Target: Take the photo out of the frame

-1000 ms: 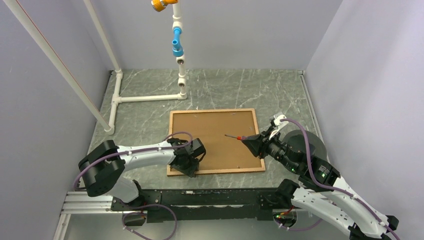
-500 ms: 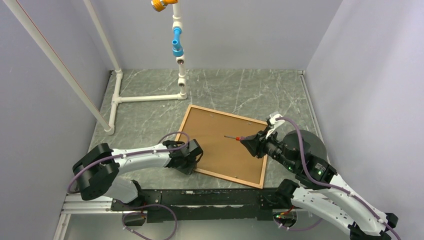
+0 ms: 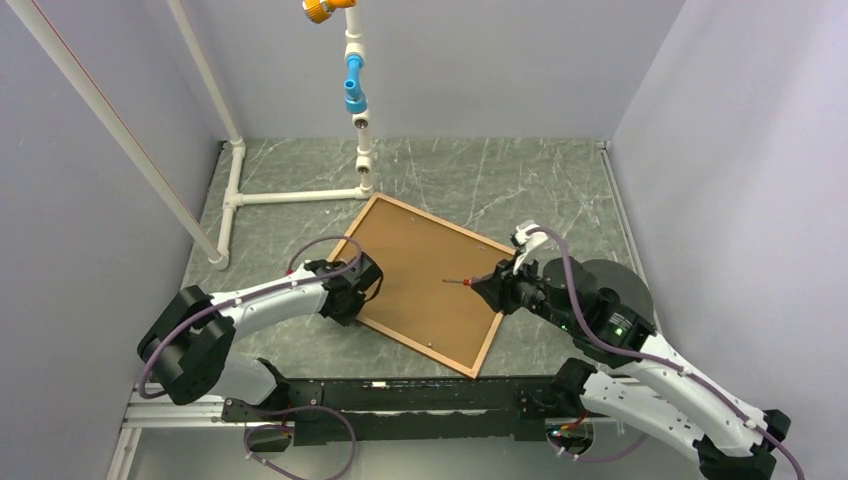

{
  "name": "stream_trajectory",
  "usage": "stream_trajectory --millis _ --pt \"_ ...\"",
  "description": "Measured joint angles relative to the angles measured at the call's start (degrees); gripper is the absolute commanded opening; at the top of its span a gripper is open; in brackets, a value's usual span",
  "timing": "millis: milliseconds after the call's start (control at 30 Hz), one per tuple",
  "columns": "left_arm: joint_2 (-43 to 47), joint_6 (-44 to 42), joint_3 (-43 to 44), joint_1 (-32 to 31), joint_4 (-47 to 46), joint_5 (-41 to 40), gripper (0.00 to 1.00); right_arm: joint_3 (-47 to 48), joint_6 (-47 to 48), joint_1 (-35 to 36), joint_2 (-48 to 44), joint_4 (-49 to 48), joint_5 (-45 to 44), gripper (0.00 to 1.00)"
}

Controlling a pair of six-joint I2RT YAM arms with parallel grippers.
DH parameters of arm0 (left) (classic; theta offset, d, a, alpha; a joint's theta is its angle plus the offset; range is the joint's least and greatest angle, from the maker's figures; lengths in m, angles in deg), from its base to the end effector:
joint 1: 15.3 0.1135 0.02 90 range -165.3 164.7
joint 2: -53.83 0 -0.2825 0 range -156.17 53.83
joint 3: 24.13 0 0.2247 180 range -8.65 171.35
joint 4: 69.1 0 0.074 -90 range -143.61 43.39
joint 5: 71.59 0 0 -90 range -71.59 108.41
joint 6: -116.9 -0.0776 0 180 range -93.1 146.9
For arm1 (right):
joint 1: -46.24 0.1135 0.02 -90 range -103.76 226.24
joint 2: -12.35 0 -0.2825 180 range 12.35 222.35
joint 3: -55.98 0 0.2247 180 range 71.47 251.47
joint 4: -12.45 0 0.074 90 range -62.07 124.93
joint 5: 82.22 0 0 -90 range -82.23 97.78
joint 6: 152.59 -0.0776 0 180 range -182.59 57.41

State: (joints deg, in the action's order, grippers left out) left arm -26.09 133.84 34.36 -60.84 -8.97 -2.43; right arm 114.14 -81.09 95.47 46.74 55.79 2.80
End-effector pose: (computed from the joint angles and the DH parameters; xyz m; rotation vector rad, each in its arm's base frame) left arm 0.1606 -0.1243 0.1646 -1.4377 2.3481 -0.0769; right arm 0.0933 0.0979 0.3129 -0.4650 1.9210 0.7057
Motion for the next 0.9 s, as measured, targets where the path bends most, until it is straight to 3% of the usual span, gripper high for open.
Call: stream_trajectory --millis 200,400,600,900 --pt "3.91 -19.12 -3.37 5.16 -5.95 -1.6 0.0 0.0 0.44 0.2 9.44 -2.21 7.32 0.0" --pt "8.48 -31.36 -8.2 9.07 -12.17 -0.26 0.0 -0.09 0.26 5.09 19.56 -7.08 11.43 0.0" --pt "10.88 -36.96 -10.43 12.02 -15.61 1.7 0.0 0.63 -0.15 13.11 28.02 -10.97 10.95 0.0" --pt "12.24 -40.61 -11.96 13.66 -18.45 2.73 0.0 6.05 -1.49 15.98 30.64 -7.69 7.48 0.0"
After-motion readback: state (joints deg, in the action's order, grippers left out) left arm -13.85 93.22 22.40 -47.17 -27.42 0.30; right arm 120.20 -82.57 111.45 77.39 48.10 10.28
